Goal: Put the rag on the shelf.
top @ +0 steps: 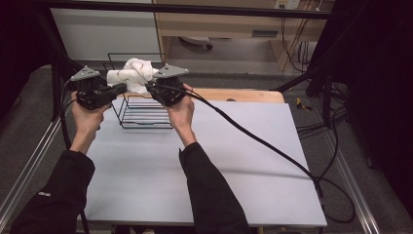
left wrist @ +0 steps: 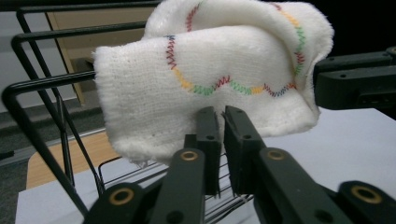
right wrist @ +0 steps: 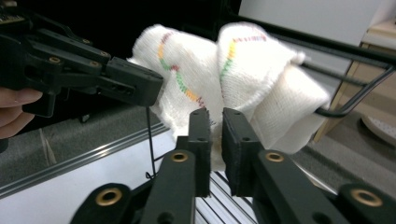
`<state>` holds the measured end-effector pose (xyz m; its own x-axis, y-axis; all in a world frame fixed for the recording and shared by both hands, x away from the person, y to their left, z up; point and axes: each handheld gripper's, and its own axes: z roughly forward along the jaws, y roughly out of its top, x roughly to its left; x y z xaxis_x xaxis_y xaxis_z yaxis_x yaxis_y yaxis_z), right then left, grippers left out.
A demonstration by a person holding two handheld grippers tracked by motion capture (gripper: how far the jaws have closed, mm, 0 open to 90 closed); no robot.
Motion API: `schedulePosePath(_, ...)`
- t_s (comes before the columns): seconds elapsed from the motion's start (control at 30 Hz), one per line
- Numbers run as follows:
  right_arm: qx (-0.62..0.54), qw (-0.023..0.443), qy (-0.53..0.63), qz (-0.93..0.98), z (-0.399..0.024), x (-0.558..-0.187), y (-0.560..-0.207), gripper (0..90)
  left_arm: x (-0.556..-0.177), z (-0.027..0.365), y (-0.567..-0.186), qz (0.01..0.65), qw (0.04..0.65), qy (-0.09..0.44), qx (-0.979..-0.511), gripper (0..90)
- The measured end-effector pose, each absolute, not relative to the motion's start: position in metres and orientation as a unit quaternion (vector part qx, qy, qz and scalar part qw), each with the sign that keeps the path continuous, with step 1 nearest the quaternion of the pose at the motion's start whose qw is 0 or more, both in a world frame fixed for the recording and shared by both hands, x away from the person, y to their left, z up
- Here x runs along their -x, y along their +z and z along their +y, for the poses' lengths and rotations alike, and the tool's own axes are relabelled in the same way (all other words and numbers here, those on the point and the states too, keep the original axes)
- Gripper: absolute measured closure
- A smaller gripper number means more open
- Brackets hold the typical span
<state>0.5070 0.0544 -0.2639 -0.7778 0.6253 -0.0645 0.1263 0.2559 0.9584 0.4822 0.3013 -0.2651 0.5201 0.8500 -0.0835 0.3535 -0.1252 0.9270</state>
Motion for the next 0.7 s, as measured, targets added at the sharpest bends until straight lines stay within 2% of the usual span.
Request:
schedulePosePath(0.17, -0.243, 0.212, 0.571, 0.755, 0.042, -0.493, -0.253, 63.4, -0.463, 0.307, -0.262, 0.414, 0.508, 0.251, -0.712, 69.4)
schedulePosePath(0.37, -0.246, 0.197, 0.562, 0.764, 0.021, -0.476, -0.253, 42.1, -0.44, 0.308, -0.274, 0.4, 0.5, 0.247, -0.727, 51.6)
schedulePosePath(0.7, -0.266, 0.158, 0.545, 0.779, -0.032, -0.454, -0.281, 12.3, -0.414, 0.306, -0.325, 0.396, 0.483, 0.211, -0.751, 25.6)
